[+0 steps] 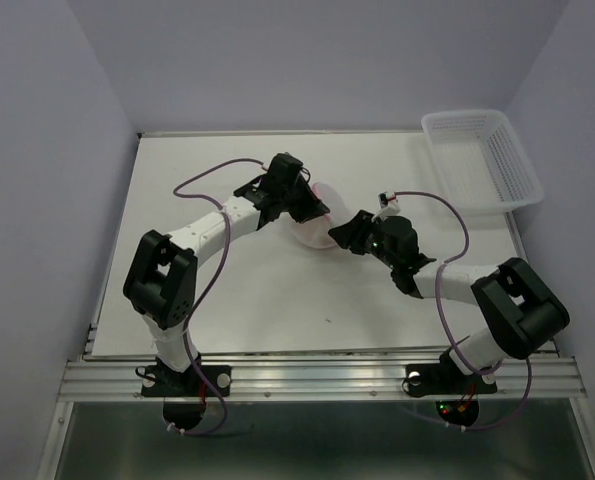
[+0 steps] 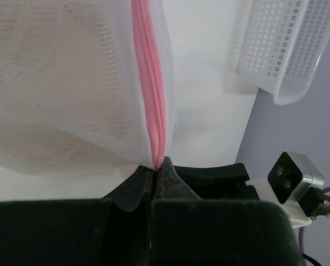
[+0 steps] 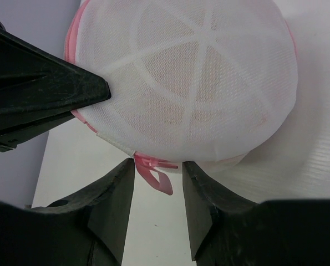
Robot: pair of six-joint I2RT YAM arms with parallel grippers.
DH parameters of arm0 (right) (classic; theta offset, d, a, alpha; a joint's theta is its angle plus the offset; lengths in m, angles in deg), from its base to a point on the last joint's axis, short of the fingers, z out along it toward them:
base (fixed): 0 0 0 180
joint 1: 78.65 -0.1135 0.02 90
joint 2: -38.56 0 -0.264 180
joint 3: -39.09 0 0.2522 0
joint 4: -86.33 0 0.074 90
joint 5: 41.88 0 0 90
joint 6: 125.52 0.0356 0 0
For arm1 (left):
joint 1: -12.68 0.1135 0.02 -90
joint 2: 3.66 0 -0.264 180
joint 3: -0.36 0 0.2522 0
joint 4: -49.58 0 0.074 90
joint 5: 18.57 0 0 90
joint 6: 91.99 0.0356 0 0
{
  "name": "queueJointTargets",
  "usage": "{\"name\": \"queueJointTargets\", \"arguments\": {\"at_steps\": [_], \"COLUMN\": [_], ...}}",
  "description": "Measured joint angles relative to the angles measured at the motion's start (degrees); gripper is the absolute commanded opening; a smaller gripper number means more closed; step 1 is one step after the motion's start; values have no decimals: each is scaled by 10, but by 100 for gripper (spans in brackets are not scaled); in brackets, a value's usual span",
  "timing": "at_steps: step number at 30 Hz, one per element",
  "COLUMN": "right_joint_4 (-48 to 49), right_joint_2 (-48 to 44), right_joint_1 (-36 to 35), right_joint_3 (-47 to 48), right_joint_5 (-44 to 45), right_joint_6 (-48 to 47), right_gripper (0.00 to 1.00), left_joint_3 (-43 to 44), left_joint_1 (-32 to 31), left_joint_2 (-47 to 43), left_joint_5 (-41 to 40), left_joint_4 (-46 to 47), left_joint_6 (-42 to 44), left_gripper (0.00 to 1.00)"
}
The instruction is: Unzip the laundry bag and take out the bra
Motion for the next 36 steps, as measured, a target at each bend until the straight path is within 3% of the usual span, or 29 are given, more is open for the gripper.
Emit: {"name": "queueJointTargets", "arguments": {"at_steps": [12,23,36], "right_joint_4": [41,39,-2], "right_joint_2": [12,12,-9], "right_joint_1": [0,0,-6], "right_joint_3": [-5,-5,-4], "right_joint_5": [-5,-2,23], "right_joint_6": [0,-1,-33], "right_gripper": [26,1,1], "left_joint_3": [-7,-7,-7], "left_joint_1": [1,1,9], "left_joint_2": [-3,-3,-3], "left_joint_5": [1,1,13], "left_joint_4": [8,8,2], "left_joint_6": [-8,-11,0], "left_gripper": [0,0,0]}}
